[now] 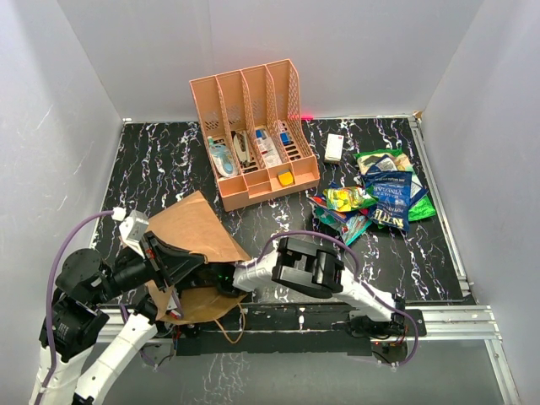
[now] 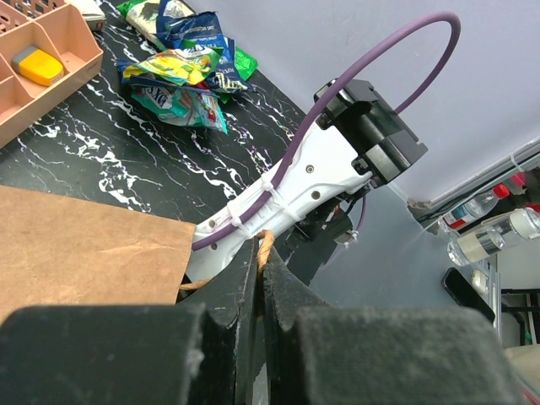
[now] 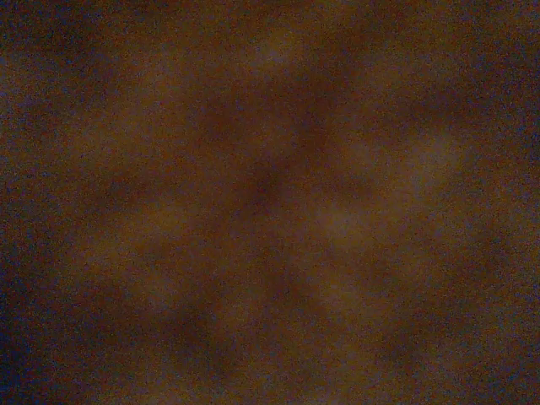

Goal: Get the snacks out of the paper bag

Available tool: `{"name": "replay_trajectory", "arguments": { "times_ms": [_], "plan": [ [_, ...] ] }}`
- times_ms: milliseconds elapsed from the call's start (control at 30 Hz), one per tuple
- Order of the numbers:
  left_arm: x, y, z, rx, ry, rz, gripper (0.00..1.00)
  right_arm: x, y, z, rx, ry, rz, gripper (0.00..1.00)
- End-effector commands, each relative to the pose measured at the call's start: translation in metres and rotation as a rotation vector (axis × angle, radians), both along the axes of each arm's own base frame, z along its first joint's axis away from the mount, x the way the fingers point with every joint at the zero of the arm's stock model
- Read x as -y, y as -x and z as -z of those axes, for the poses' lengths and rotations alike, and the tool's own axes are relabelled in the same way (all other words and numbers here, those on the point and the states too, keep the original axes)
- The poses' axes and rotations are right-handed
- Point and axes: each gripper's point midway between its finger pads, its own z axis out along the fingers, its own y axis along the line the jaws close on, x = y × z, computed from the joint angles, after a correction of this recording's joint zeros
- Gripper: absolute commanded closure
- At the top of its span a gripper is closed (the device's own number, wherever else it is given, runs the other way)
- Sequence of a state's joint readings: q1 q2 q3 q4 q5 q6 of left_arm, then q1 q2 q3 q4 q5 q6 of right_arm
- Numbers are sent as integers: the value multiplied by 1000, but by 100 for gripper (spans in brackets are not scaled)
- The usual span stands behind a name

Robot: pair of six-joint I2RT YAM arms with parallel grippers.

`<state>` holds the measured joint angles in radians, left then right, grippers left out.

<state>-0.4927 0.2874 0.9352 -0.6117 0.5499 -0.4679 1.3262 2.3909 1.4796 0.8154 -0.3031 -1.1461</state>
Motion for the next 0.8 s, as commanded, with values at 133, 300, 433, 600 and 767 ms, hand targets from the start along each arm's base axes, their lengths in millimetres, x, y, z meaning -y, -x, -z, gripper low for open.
{"name": "replay_trajectory", "arguments": {
  "times_ms": [133, 300, 433, 600, 767],
  "plan": [
    [1, 12, -31, 79, 58, 48, 100, 7, -78, 1, -51, -45, 316, 41],
    [-5, 10, -27, 80, 44, 5, 100, 18, -89, -7, -25, -70, 352, 70],
    [-12, 0, -23, 85, 37, -72, 100, 40, -78, -19, -22, -62, 323, 81],
    [-21, -23, -16, 73, 5, -192, 100, 81, -57, -33, -55, -30, 301, 92],
    [-25, -38, -11, 75, -7, -253, 100, 109, -37, -32, -97, 13, 265, 92]
  ]
}}
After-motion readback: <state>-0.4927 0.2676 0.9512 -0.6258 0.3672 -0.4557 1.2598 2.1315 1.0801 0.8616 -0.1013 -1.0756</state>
